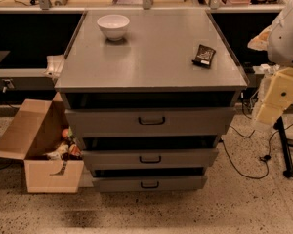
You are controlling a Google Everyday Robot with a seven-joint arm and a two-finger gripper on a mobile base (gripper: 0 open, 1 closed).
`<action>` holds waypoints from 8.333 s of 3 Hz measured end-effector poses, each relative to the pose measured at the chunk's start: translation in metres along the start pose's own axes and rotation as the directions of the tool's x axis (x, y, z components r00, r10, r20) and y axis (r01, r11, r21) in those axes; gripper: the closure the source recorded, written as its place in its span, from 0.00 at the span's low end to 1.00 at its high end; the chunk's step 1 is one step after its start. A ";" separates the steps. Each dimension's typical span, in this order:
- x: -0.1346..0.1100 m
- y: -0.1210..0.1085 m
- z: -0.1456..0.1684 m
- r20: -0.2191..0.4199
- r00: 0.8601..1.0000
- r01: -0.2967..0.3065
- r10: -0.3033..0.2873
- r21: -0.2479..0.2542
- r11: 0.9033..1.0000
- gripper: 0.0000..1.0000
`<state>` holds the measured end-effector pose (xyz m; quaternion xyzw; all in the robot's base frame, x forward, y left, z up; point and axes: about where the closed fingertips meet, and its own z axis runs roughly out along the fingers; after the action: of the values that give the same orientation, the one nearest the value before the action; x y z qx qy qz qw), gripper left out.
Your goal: Open top drawer
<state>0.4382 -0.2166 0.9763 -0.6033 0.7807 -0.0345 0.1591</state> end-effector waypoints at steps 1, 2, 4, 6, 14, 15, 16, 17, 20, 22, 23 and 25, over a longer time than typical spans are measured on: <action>0.000 0.000 0.000 0.000 1.000 0.000 0.000 0.000 1.000 0.00; 0.007 -0.002 0.024 -0.049 0.999 0.005 -0.005 0.001 1.000 0.00; 0.033 0.014 0.168 -0.153 0.979 0.121 -0.133 -0.087 0.989 0.00; 0.021 0.002 0.249 -0.109 0.978 0.167 -0.177 -0.097 0.981 0.00; 0.016 -0.072 0.343 0.078 0.974 0.221 -0.212 -0.123 0.968 0.99; 0.017 -0.072 0.343 0.078 0.974 0.221 -0.212 -0.123 0.968 1.00; 0.017 -0.072 0.343 0.078 0.974 0.221 -0.212 -0.123 0.968 0.82; 0.017 -0.072 0.343 0.078 0.974 0.221 -0.212 -0.124 0.968 0.57; 0.017 -0.072 0.343 0.078 0.974 0.221 -0.212 -0.124 0.967 0.00; 0.024 -0.060 0.342 0.096 0.973 0.222 -0.208 -0.174 0.959 0.00; 0.049 -0.028 0.336 0.118 0.974 0.218 -0.192 -0.288 0.932 0.09; 0.061 -0.010 0.327 0.128 0.975 0.215 -0.181 -0.347 0.913 0.54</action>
Offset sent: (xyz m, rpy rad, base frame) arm 0.0243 -0.0138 -0.0835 -0.1622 0.0599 -0.0237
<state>0.5288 -0.2319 0.6565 -0.6990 0.7005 0.1205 0.0783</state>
